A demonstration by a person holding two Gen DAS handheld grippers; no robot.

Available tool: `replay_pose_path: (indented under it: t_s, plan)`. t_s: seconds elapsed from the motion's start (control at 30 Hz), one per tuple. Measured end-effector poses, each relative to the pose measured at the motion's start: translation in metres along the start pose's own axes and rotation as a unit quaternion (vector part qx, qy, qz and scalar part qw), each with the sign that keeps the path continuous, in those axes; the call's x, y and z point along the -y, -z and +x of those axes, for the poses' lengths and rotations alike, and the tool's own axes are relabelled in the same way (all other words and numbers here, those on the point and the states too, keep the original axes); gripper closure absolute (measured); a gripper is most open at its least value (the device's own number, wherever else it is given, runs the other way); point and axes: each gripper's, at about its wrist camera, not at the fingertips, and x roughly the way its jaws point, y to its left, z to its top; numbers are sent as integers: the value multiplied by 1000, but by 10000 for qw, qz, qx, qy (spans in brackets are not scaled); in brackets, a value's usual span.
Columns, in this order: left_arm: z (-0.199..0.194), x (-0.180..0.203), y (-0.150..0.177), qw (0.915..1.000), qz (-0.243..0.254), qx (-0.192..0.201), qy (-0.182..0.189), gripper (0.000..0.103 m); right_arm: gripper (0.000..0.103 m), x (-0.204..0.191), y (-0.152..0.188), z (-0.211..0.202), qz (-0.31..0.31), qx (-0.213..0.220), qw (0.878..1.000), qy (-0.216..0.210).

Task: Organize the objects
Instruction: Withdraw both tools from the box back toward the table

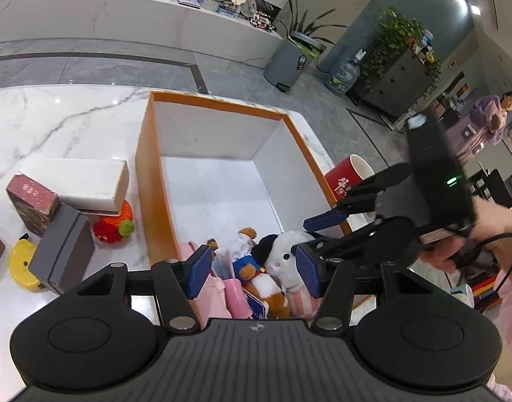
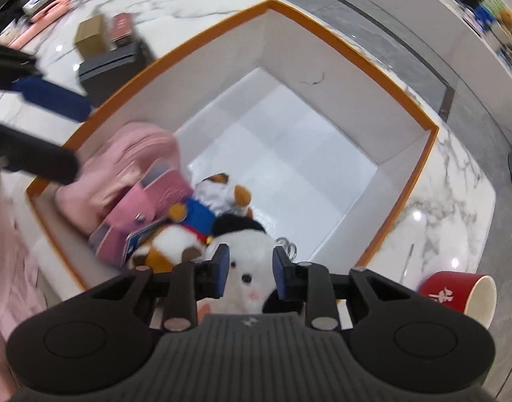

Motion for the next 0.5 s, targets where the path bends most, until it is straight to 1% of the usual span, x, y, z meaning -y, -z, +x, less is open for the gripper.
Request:
replay_pose_path:
  t_s: [0.03, 0.07, 0.17, 0.33, 0.43, 0.5]
  plan:
    - [-1, -1, 0, 10000, -13, 13, -20, 40, 66, 1, -1, 6, 10, -50, 10000, 53]
    - [-3, -3, 1, 10000, -29, 27, -40, 40, 67, 0, 0, 11, 10, -134, 9999, 49]
    - [-6, -7, 1, 9999, -85, 48, -76, 40, 67, 7, 2, 24, 330, -256, 9990, -149]
    - [-16, -13, 4, 9998, -73, 103, -144, 40, 66, 2, 7, 28, 336, -199, 9992, 12]
    - [-31, -14, 7, 9996, 17, 170, -208, 40, 66, -1, 8, 30, 371, -183, 9991, 105]
    - [-46, -15, 10, 9992, 111, 240, -285, 40, 64, -2, 7, 27, 445, -159, 9988, 161]
